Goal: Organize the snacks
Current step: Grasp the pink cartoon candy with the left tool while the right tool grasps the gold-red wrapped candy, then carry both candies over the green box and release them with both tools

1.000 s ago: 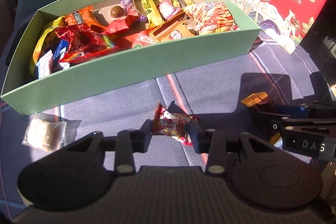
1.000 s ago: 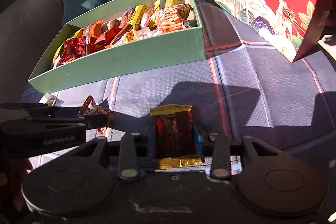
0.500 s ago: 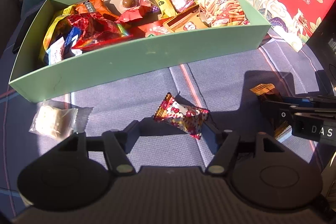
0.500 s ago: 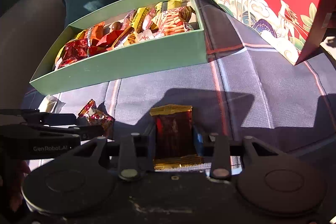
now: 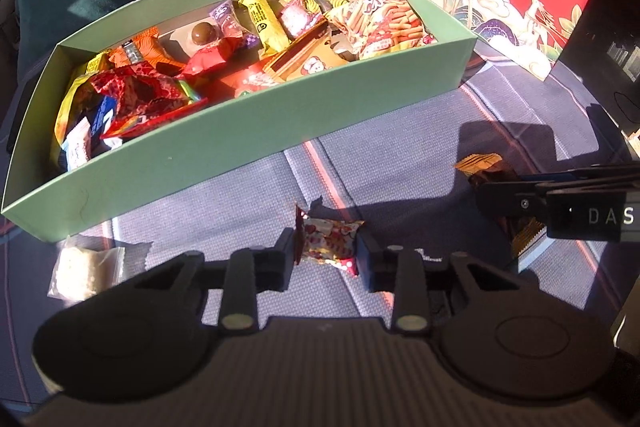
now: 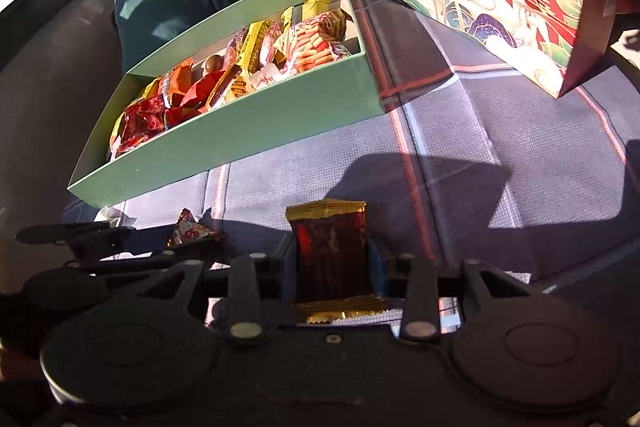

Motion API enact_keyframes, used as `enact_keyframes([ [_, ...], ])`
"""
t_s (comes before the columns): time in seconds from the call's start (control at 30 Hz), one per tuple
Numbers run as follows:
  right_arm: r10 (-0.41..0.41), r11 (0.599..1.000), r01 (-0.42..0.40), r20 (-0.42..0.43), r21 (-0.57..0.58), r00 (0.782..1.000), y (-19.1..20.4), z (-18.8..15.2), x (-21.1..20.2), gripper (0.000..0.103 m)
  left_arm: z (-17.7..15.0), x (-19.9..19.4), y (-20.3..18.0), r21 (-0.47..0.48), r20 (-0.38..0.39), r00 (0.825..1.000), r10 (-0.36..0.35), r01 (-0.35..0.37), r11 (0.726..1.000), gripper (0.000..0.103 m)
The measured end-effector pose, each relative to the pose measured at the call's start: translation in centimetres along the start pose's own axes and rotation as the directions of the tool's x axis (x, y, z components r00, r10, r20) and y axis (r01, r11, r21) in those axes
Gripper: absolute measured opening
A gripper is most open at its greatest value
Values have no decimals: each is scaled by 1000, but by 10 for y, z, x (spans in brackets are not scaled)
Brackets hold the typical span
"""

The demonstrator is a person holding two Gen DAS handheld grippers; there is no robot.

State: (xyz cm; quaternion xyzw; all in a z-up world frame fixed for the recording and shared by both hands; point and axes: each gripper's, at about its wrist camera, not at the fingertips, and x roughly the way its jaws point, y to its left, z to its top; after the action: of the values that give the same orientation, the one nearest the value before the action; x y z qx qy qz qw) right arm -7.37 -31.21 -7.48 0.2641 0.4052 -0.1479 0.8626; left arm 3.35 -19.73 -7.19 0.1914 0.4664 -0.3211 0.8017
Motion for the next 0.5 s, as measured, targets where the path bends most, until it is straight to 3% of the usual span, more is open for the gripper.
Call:
enact_keyframes([
  [0.5, -5, 999, 5, -1, -32, 1000, 14, 8, -9, 36, -5, -32, 30, -125, 43, 998, -53, 58, 990, 30],
])
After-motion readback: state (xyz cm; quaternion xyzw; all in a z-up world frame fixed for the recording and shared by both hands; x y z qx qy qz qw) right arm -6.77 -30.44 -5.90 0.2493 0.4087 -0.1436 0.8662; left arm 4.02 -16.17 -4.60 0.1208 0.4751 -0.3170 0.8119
